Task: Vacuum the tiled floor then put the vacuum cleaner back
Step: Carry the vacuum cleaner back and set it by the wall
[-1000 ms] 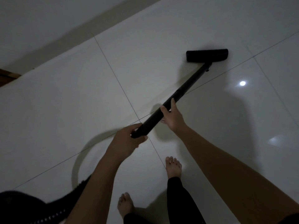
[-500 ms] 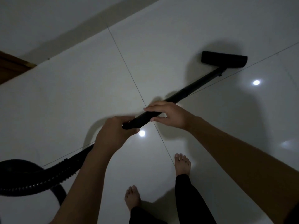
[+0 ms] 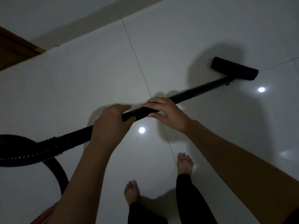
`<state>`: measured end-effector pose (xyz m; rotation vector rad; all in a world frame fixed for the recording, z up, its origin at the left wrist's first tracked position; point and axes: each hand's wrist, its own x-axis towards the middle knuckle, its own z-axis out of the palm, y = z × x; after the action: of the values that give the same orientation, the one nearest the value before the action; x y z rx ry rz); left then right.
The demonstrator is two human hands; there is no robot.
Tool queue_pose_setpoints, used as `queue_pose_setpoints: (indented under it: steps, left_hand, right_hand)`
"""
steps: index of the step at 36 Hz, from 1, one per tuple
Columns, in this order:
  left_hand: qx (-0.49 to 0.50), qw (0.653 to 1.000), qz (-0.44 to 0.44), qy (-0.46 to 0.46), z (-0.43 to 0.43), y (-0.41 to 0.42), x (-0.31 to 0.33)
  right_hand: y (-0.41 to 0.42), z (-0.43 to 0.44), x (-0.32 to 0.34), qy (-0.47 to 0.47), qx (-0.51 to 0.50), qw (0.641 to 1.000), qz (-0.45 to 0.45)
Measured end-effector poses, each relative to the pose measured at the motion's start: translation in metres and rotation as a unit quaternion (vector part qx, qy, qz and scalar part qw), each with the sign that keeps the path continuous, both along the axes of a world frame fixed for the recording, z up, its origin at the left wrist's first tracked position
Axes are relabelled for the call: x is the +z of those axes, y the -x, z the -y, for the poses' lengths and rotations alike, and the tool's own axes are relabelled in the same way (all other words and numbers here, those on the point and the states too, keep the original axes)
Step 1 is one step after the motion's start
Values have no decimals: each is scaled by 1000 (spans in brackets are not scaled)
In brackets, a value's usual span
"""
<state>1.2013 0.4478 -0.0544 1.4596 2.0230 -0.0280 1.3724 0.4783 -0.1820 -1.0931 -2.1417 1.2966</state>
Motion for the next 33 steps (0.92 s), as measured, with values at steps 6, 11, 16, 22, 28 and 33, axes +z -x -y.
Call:
queue_pose_setpoints:
  steps: [6,11,16,22,28,33]
  left_hand:
    - [239,944,56,-220,52,-12,16]
    - [497,825,63,-259,94,-22,8]
    - [553,774,128,-281,89,-8,-13]
    - [572,719,179,-352,79,25,-31]
    - [580,704,163,-375,103,61,-39]
    - [574,713,146,-375,130,98,-30]
  right_hand:
    - [34,10,6,-4,-24,1000,3]
    - [65,24,6,-7,-31,999,-3]
    - [92,49,3,-25,-50,998,-9]
    - [128,86,5,-60,-94,994,-10]
    - [166,120,11,-67,-107,992,0]
    - [199,150,21,-63,-123,990,4]
